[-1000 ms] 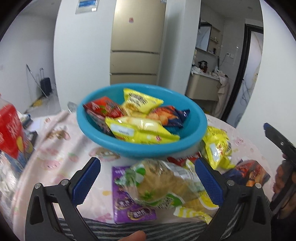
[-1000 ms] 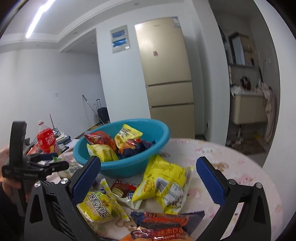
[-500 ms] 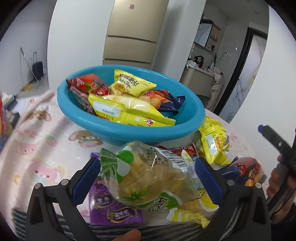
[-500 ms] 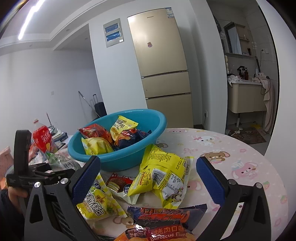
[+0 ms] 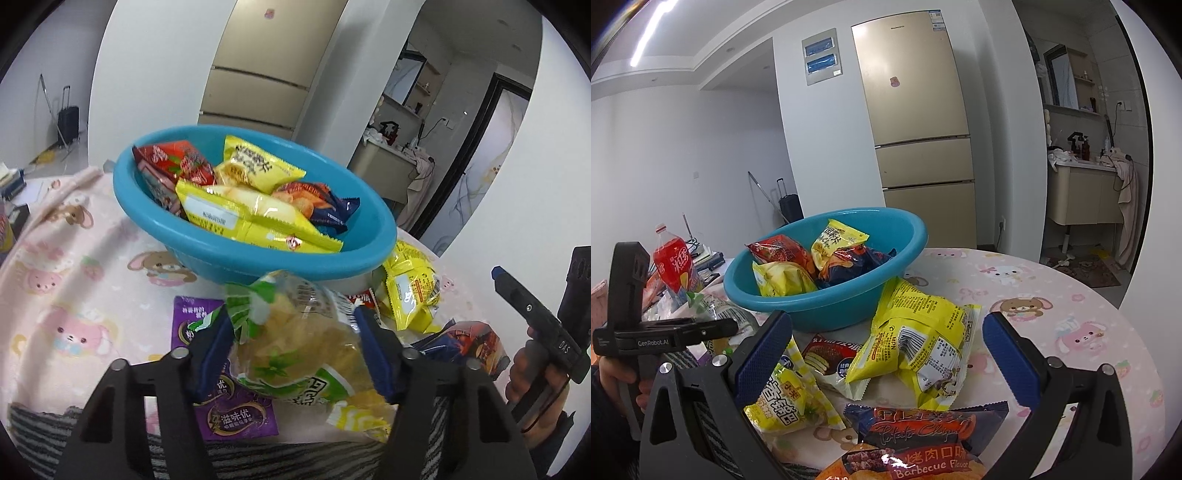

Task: Organize snacks
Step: 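Grasp the green-and-white bag with the left gripper while the right gripper grasps the Barbecue chips bag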

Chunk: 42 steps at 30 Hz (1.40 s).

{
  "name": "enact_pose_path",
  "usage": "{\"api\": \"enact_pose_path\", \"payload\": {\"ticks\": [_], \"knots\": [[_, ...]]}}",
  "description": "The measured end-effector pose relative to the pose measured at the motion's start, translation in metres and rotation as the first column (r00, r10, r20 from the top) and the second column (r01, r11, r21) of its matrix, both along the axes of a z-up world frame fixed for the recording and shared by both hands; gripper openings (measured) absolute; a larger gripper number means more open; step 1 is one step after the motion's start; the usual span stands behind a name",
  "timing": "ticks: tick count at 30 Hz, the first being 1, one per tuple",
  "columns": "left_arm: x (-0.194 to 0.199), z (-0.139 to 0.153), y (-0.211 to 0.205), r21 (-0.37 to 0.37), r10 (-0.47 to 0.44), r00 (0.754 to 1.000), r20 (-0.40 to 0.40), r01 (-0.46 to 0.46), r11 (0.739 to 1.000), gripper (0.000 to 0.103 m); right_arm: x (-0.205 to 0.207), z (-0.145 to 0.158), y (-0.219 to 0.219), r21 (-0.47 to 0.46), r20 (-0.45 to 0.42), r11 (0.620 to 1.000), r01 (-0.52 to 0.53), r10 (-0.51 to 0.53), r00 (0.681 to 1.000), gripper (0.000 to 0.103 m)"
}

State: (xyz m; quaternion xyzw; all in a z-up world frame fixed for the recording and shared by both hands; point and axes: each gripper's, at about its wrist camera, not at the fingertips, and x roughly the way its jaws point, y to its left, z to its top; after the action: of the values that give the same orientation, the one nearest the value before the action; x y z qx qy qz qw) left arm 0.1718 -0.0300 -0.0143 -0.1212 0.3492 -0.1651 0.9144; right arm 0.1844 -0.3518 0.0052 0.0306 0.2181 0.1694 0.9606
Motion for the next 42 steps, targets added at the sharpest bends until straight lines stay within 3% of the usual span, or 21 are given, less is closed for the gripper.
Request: {"api": "enact_pose_path", "payload": {"ticks": [12, 16, 21, 24, 28, 35, 41, 42], "knots": [[-0.020, 0.016, 0.013, -0.035, 0.028, 0.997, 0.076, -0.026, 0.999, 0.063, -0.034, -0.008, -0.022, 0.032, 0.064, 0.999, 0.035, -0.037, 0.997, 0.103], [-0.029, 0.022, 0.016, -0.022, 0.044, 0.992, 0.114, -0.042, 0.999, 0.063, -0.050, -0.019, -0.024, -0.020, 0.078, 0.998, 0.054, -0.052, 0.996, 0.103], [-0.037, 0.026, 0.017, -0.020, 0.045, 0.989, 0.141, -0.043, 0.999, 0.063, -0.061, -0.018, -0.027, 0.010, 0.104, 0.999, 0.048, -0.049, 0.993, 0.103], [-0.038, 0.028, 0.016, -0.018, 0.041, 0.989, 0.145, -0.039, 0.999, 0.063, -0.050, -0.027, -0.024, 0.010, 0.004, 1.000, 0.021, -0.021, 1.000, 0.103], [-0.038, 0.027, 0.016, -0.023, 0.040, 0.989, 0.143, -0.037, 0.999, 0.063, -0.039, -0.043, -0.013, -0.070, -0.135, 0.997, 0.040, -0.049, 0.990, 0.103], [-0.040, 0.028, 0.016, -0.028, 0.039, 0.989, 0.146, -0.035, 0.999, 0.063, -0.021, -0.062, -0.025, -0.044, -0.251, 0.996, 0.072, -0.081, 0.965, 0.103], [-0.039, 0.029, 0.016, -0.024, 0.041, 0.989, 0.141, -0.038, 0.999, 0.063, -0.013, -0.074, -0.007, -0.156, -0.301, 0.986, 0.062, -0.107, 0.948, 0.103], [-0.039, 0.029, 0.016, -0.024, 0.043, 0.989, 0.141, -0.040, 0.999, 0.063, -0.014, -0.074, -0.007, -0.159, -0.295, 0.985, 0.063, -0.109, 0.949, 0.099]]}}
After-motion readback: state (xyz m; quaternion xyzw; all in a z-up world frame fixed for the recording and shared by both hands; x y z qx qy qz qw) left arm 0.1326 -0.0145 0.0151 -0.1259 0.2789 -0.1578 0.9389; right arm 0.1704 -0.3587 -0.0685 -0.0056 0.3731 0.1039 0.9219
